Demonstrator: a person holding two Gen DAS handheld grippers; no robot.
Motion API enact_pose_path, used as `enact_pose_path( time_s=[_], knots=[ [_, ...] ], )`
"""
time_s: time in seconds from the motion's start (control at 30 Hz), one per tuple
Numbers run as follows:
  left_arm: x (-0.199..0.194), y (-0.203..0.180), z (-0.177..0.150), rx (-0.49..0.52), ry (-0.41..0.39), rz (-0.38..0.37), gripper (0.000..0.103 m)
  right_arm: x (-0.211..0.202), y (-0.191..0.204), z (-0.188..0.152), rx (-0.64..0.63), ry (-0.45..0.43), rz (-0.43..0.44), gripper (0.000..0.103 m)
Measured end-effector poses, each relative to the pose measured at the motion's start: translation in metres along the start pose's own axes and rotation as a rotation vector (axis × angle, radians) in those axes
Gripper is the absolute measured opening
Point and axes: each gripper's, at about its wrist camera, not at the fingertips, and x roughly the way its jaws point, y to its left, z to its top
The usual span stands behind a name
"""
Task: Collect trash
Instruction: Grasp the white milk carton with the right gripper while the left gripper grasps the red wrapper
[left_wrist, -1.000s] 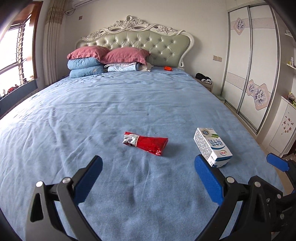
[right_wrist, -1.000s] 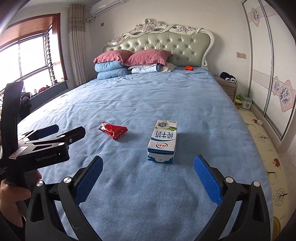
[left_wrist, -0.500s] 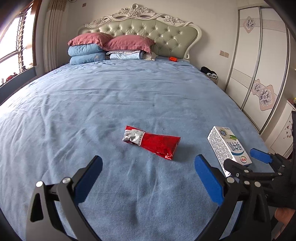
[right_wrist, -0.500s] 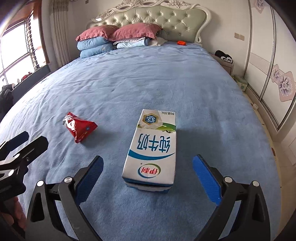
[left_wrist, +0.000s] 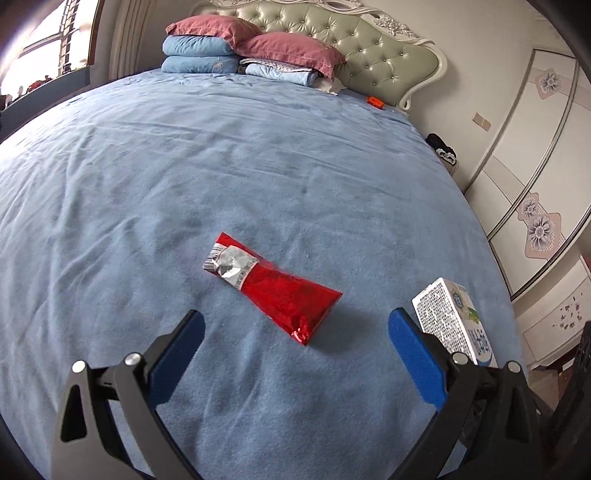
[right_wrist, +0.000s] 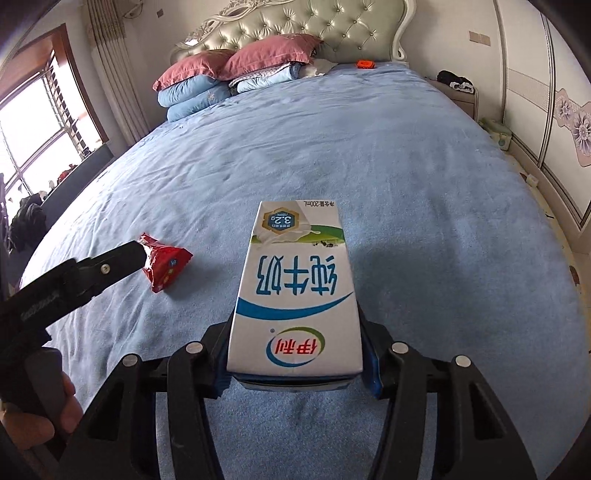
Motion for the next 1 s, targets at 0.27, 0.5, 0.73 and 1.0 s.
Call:
enact_pose_path(
  time_s=[0.27, 0.5, 0.73, 1.0],
  knots=[
    [0.041, -0.021, 0.021, -0.064, 0.032, 0.156, 0.097, -0.004, -0.001, 0.003, 0.009, -0.016, 0.047, 0.053],
    [0.069, -0.023, 0.027, -0.103, 0.078, 0.286, 0.079, -0.004, -0.004, 0.003, 0.014, -0.014, 0.079, 0.053],
    [0.062, -0.018, 0.012, -0.059, 0.065, 0.285, 0.054, -0.008, -0.003, 0.001, 0.019, -0.018, 0.084, 0.053],
    [0.025, -0.024, -0.006, 0.046, 0.001, 0.187, 0.038, -0.023, 0.003, -0.005, 0.007, -0.029, 0.079, 0.053]
  ],
)
